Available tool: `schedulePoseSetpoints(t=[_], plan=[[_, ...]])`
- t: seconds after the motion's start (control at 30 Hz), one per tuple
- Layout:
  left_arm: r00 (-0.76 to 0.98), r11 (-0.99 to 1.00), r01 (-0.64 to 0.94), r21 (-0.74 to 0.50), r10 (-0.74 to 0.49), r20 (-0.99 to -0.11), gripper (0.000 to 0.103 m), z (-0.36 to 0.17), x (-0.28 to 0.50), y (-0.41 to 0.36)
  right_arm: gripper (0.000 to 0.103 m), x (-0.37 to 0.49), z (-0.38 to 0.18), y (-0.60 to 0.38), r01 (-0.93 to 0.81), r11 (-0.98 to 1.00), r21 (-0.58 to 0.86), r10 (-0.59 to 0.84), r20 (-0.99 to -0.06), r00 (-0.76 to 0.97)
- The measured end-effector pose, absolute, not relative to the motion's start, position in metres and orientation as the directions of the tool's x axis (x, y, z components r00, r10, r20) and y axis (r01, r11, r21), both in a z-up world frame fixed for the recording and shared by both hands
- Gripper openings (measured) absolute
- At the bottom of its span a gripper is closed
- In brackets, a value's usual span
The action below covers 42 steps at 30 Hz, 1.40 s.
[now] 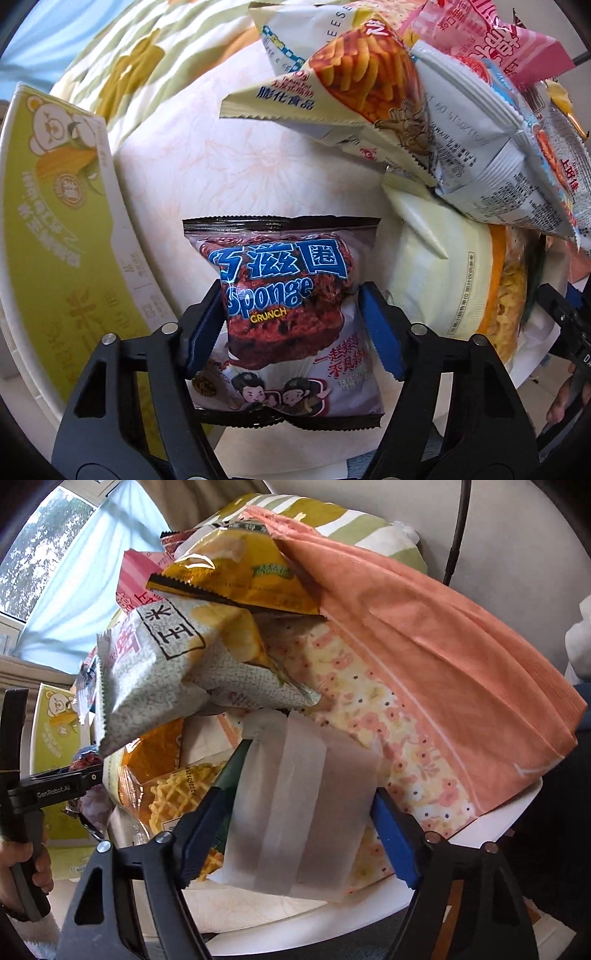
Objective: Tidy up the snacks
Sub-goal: 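Grasp the Sponge Crunch bag with the left tool while the right tool grasps a white pack, then carry both snacks over the box and release them inside with both tools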
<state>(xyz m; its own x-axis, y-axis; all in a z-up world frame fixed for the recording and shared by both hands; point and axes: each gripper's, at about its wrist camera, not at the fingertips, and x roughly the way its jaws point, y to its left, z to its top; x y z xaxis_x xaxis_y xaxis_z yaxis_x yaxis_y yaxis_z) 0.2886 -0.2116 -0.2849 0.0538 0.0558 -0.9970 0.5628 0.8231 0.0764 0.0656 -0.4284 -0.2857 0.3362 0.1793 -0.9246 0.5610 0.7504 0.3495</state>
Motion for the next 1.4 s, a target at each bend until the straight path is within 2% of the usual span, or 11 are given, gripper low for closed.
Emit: schedulePoseSetpoints(t=[0.27, 0.33, 0.53, 0.93, 1.17, 1.4], plan=[[0.11, 0.806, 0.582, 0.107, 0.052, -0.993, 0.059, -0.281, 0.281, -0.211, 0.071, 0.071, -0.289, -0.426, 0.562, 0.763, 0.318, 0.161, -0.936, 0.312], [0.112, 0.81, 0.578, 0.096, 0.038, -0.993, 0.059, -0.278, 0.28, -0.21, 0.066, 0.069, -0.287, -0.421, 0.563, 0.764, 0.315, 0.157, -0.938, 0.31], [0.149, 0.815, 0.573, 0.092, 0.007, -0.989, 0.059, -0.259, 0.272, -0.208, 0.062, 0.064, -0.286, -0.42, 0.565, 0.757, 0.329, 0.158, -0.931, 0.33], [0.219, 0.846, 0.53, 0.067, -0.06, -0.974, 0.059, -0.216, 0.251, -0.198, 0.061, 0.044, -0.266, -0.435, 0.558, 0.749, 0.357, 0.134, -0.907, 0.4], [0.278, 0.885, 0.465, 0.009, -0.137, -0.951, 0.059, -0.176, 0.236, -0.189, 0.061, 0.037, -0.238, -0.443, 0.513, 0.77, 0.381, 0.131, -0.88, 0.456], [0.402, 0.928, 0.37, -0.04, -0.198, -0.894, 0.059, -0.121, 0.221, -0.168, 0.061, 0.059, -0.186, -0.44, 0.356, 0.86, 0.367, 0.142, -0.84, 0.524]])
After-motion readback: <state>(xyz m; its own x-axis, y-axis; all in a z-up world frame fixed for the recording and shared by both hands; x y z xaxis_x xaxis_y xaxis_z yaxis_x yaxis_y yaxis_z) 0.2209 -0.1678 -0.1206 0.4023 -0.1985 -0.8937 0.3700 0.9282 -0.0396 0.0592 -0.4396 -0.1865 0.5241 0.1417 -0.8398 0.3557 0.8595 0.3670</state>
